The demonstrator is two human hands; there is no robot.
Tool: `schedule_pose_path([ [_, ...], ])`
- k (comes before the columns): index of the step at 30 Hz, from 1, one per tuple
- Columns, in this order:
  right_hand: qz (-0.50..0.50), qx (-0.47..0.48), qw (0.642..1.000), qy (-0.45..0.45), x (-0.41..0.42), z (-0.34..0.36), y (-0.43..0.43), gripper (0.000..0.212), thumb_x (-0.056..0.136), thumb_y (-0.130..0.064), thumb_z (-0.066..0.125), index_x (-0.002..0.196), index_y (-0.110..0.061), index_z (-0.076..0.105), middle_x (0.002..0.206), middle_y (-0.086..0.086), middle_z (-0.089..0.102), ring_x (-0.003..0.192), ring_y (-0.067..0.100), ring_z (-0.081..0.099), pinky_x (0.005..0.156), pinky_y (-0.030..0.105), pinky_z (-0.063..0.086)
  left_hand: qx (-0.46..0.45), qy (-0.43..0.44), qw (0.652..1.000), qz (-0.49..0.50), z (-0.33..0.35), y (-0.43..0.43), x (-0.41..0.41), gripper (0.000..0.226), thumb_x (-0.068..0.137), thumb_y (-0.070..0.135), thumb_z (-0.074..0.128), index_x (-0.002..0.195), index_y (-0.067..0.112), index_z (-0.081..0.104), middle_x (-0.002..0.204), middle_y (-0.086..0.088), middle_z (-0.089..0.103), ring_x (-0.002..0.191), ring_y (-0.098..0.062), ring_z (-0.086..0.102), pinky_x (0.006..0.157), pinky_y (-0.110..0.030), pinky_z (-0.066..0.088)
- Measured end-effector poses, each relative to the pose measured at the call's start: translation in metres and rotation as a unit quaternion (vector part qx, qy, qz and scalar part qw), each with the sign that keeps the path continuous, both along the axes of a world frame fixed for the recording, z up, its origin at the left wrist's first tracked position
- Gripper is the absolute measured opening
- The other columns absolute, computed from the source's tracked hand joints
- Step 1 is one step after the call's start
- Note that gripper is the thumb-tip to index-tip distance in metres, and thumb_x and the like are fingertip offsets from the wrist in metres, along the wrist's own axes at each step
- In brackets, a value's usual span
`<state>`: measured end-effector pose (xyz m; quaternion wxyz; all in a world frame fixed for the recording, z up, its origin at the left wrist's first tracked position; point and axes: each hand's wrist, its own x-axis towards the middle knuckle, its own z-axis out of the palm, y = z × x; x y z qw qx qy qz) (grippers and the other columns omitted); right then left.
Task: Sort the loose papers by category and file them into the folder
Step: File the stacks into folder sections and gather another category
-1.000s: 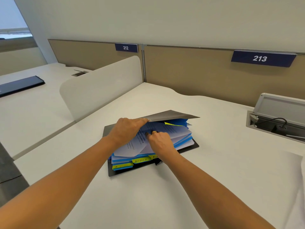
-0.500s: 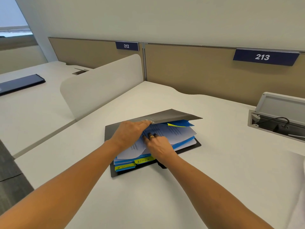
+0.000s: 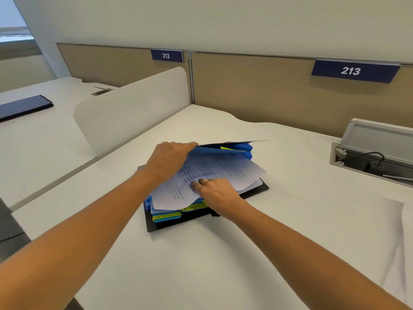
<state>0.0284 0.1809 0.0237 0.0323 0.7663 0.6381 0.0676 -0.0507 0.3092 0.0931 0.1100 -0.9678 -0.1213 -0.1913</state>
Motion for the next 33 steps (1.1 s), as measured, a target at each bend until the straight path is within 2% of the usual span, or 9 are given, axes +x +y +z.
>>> schedule_pose_path([
  [2,0.004,0.003,1.000,0.004,-0.001,0.006,-0.007,0.046,0.096,-0.005,0.035,0.141,-0.015,0.034,0.117,0.009,0.059,0.088,0.030,0.062,0.051,0.028,0.029,0.004,0.014,1.000,0.026,0.005,0.003,0.005,0.045,0.096,0.005,0.039,0.138,0.019,0.041,0.088,-0.014,0.067,0.069,-0.028,0.055,0.061,-0.030,0.036],
  [5,0.003,0.008,1.000,0.003,-0.002,0.014,-0.017,0.047,0.094,-0.002,0.035,0.139,-0.017,0.038,0.114,0.007,0.062,0.086,0.030,0.063,0.045,0.025,0.016,0.014,0.010,0.999,0.035,0.010,0.003,0.010,0.044,0.098,0.007,0.036,0.139,0.021,0.039,0.086,-0.013,0.066,0.068,-0.025,0.051,0.062,-0.031,0.037],
  [8,-0.006,0.013,1.000,0.010,-0.002,0.019,-0.025,0.050,0.093,-0.001,0.036,0.139,-0.020,0.039,0.112,0.006,0.063,0.086,0.031,0.062,0.045,0.025,0.014,0.008,0.018,0.999,0.041,0.012,0.004,0.015,0.043,0.098,0.008,0.036,0.138,0.021,0.040,0.088,-0.014,0.067,0.077,-0.029,0.060,0.066,-0.033,0.043],
  [14,0.013,0.045,0.999,0.021,0.002,0.029,-0.035,0.049,0.095,-0.003,0.034,0.139,-0.023,0.037,0.114,0.004,0.061,0.089,0.031,0.060,0.046,0.026,0.017,-0.010,0.023,0.999,0.043,0.015,0.003,0.015,0.042,0.097,0.006,0.037,0.137,0.020,0.042,0.087,-0.014,0.066,0.075,-0.027,0.056,0.065,-0.034,0.043],
  [18,0.013,0.081,0.996,0.040,0.010,0.023,-0.030,0.053,0.095,-0.002,0.036,0.143,-0.022,0.033,0.132,0.005,0.053,0.109,0.029,0.056,0.059,0.030,0.037,0.010,0.033,0.998,0.049,0.014,0.002,0.013,0.044,0.097,0.005,0.039,0.138,0.018,0.039,0.087,-0.013,0.066,0.070,-0.025,0.052,0.062,-0.031,0.039],
  [21,-0.004,0.088,0.995,0.046,0.014,0.016,-0.021,0.053,0.095,-0.002,0.041,0.144,-0.021,0.033,0.136,0.007,0.050,0.118,0.028,0.052,0.083,0.038,0.049,0.020,0.039,0.998,0.038,0.013,0.000,0.011,0.046,0.096,0.004,0.037,0.141,0.017,0.035,0.093,-0.013,0.066,0.079,-0.029,0.059,0.062,-0.029,0.035],
  [25,-0.036,0.070,0.995,0.067,0.014,0.011,-0.005,0.051,0.095,-0.003,0.041,0.143,-0.016,0.032,0.139,0.009,0.045,0.128,0.028,0.042,0.102,0.043,0.036,0.000,0.046,0.999,0.018,0.010,-0.001,0.009,0.047,0.096,0.004,0.037,0.142,0.015,0.032,0.099,-0.013,0.065,0.083,-0.029,0.060,0.066,-0.030,0.038],
  [29,-0.075,0.017,0.993,0.092,0.013,0.006,0.001,0.059,0.091,0.004,0.042,0.145,-0.013,0.028,0.144,0.014,0.036,0.136,0.029,0.028,0.108,0.052,0.024,-0.021,0.055,0.998,0.007,0.005,-0.002,0.008,0.048,0.096,0.003,0.037,0.142,0.015,0.031,0.100,-0.014,0.065,0.082,-0.029,0.060,0.067,-0.030,0.039],
  [33,-0.087,0.004,0.990,0.113,0.014,0.005,0.006,0.060,0.091,0.006,0.041,0.146,-0.013,0.026,0.150,0.016,0.027,0.142,0.030,0.017,0.111,0.054,0.016,-0.032,0.065,0.997,0.000,0.001,-0.004,0.006,0.048,0.096,0.003,0.037,0.142,0.015,0.031,0.105,-0.013,0.064,0.086,-0.030,0.060,0.073,-0.033,0.044],
])
